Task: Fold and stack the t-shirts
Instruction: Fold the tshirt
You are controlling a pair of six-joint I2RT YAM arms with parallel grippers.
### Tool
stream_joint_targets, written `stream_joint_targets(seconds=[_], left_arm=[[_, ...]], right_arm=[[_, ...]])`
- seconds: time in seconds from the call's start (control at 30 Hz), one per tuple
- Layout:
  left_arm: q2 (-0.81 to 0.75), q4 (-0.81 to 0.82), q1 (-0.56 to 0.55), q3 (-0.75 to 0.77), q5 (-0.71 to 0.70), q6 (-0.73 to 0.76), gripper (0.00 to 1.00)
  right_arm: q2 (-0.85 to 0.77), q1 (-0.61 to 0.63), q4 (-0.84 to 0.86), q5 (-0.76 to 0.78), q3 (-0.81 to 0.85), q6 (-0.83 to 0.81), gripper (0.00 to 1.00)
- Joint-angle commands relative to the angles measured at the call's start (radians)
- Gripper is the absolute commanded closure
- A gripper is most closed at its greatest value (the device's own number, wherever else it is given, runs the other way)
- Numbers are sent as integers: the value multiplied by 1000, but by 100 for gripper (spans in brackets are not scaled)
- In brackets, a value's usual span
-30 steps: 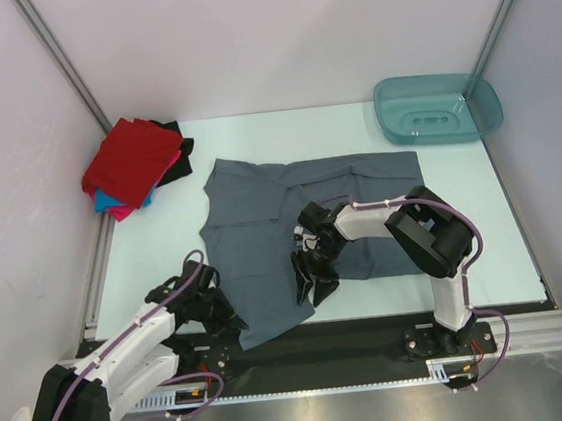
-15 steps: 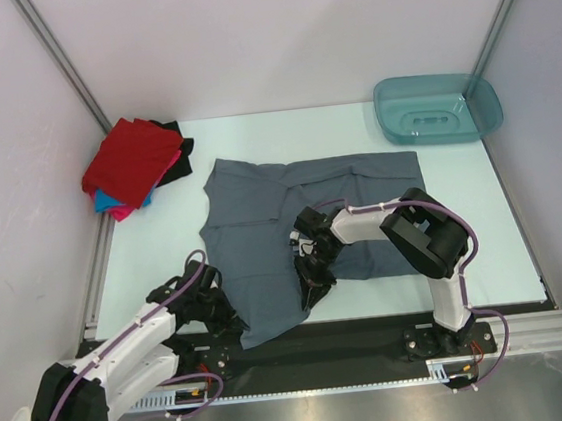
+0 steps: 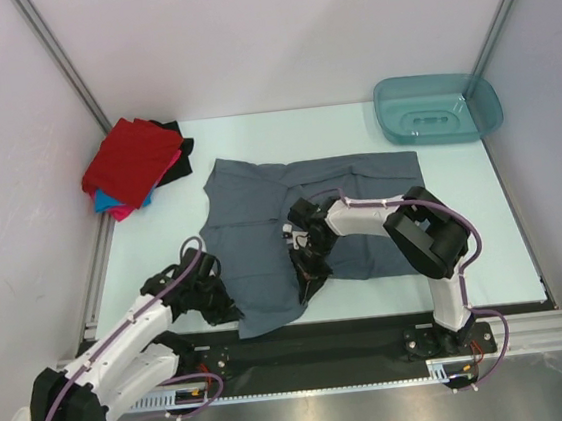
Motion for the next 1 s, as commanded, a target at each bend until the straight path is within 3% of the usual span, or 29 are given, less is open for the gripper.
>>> stream_joint_targets(seconds=[0.0,0.57,0.73,0.83,0.97], left_arm=[[-6,-62,-6,106,-47,27,100],[276,-73,-3,404,-138,136,100],[367,-47,11,464,-136,142,100],[434,-39,37,508,-113,148,100],[540,-66,74,610,-49,151,100]], right_arm=[[-44,7,-94,19,94,-76,100],[81,-117,-256,31,416,-170,100],[167,-186,-283,-47,514,-158,100],[213,-230,-257,-251,524,-77,100],[288,-246,-363,-246,672,-48,100]])
